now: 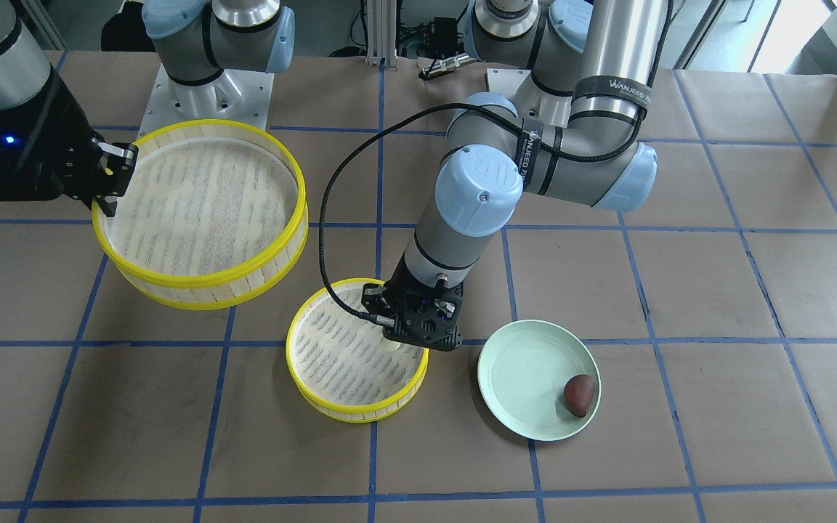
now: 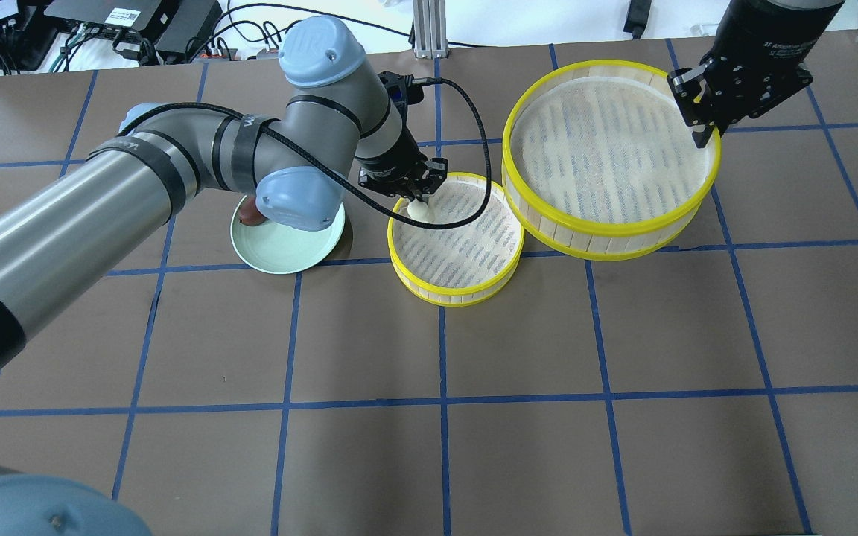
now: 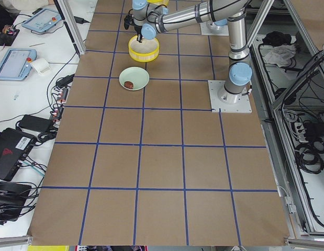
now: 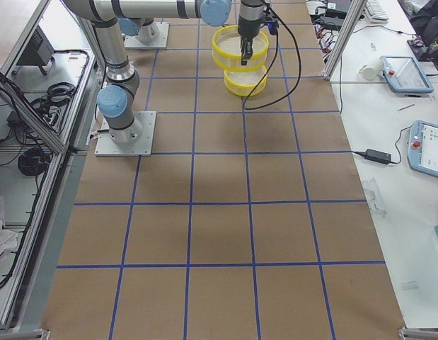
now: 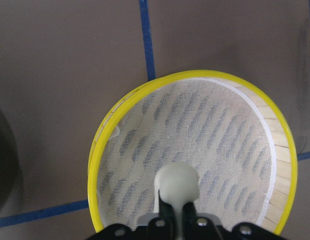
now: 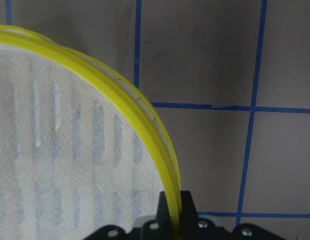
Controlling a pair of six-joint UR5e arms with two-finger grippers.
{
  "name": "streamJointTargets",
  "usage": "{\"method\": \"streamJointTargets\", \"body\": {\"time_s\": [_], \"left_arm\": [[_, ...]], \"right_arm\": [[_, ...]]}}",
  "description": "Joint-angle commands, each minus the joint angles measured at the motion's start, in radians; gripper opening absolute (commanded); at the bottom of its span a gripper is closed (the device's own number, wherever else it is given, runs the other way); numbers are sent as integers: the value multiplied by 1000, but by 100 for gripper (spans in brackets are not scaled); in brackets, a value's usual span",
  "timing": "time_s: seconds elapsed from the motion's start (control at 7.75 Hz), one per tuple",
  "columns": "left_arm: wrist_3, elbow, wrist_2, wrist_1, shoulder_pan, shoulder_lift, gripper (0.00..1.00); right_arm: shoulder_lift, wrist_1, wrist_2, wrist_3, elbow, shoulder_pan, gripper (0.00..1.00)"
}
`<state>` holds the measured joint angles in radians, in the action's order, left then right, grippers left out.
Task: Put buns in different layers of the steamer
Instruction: 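Lower the white bun into the bottom tier and open the left gripper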
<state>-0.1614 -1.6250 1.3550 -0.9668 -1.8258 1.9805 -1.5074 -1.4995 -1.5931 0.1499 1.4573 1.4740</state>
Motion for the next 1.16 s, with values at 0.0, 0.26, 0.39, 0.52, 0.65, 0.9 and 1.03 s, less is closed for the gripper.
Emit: {"method": "streamJointTargets", "body": {"time_s": [0.0,0.26,0.39,0.52,0.65,0.9,1.03], "left_arm": [[-23,0,-10,45,-24,32,71],[-32,2,-5,45,-24,29,100],[-32,2,-4,43,-24,26,100],[-32,4,-4,43,-24,20,100],[-33,7,-8,43,-24,18,100],[-63,8,-11,43,-24,20,100],[-63,7,-11,43,-24,20,100]], "right_arm": [[0,2,11,50,3,-30,0],[1,2,10,63,5,-46,0],[-1,2,12,60,6,-47,0],[-1,2,12,59,8,-47,0],[1,1,10,63,8,-47,0],[1,1,10,65,8,-47,0],[1,1,9,65,8,-46,0]]}}
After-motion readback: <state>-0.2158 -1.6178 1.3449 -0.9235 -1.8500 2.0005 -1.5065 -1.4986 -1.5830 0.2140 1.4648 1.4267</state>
